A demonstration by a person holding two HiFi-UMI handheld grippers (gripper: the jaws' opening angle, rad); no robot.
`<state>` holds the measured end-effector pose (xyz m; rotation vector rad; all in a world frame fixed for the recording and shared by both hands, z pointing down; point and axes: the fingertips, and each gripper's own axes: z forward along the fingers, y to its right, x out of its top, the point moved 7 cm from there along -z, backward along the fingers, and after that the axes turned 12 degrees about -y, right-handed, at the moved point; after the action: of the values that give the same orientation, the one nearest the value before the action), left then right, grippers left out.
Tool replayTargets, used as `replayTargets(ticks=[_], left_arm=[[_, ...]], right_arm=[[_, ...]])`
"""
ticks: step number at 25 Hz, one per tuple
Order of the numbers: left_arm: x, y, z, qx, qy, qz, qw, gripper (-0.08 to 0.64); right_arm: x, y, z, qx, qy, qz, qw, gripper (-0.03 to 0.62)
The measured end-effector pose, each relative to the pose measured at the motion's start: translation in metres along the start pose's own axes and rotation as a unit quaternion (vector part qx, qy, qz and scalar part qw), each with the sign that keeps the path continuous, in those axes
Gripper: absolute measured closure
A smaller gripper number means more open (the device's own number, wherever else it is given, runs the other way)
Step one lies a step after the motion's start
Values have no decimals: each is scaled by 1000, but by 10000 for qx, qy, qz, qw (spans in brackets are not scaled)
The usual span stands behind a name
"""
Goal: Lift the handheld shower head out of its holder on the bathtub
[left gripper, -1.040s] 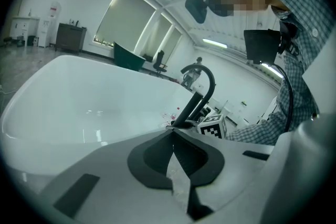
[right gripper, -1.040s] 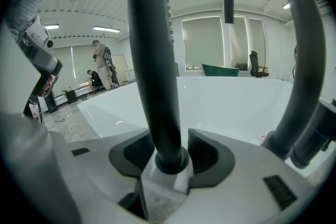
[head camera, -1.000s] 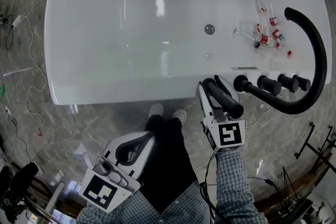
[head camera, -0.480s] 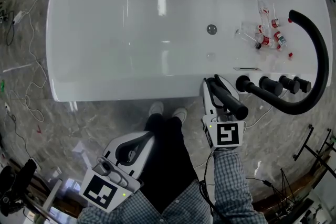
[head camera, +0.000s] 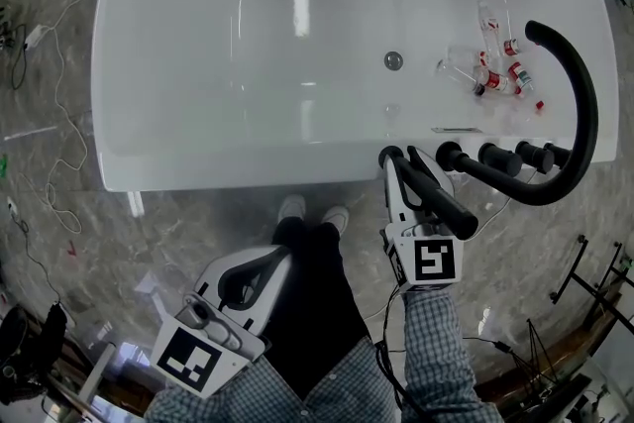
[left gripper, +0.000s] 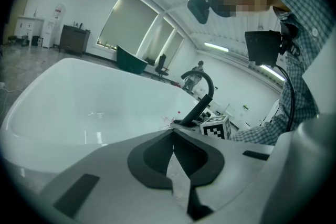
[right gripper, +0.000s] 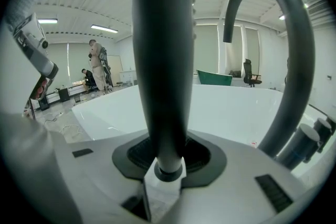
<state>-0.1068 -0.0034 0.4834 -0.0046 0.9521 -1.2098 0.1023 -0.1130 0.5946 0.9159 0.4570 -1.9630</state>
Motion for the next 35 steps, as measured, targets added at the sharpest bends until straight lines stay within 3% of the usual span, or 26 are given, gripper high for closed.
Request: replayTargets(ticks=[17,23,35], left_arm=[[45,24,-32,-108,270,510,9983,554],[59,31,-43,-101,309,748,9967,554],[88,59,-65,-200,440,1028,9935,554]], right_arm=[[41,1,-60,-189,56,175,9997,471],[43,6,-82,-296,67,484,9984,471],[84,13,-139,-504,306,637,9962,471]])
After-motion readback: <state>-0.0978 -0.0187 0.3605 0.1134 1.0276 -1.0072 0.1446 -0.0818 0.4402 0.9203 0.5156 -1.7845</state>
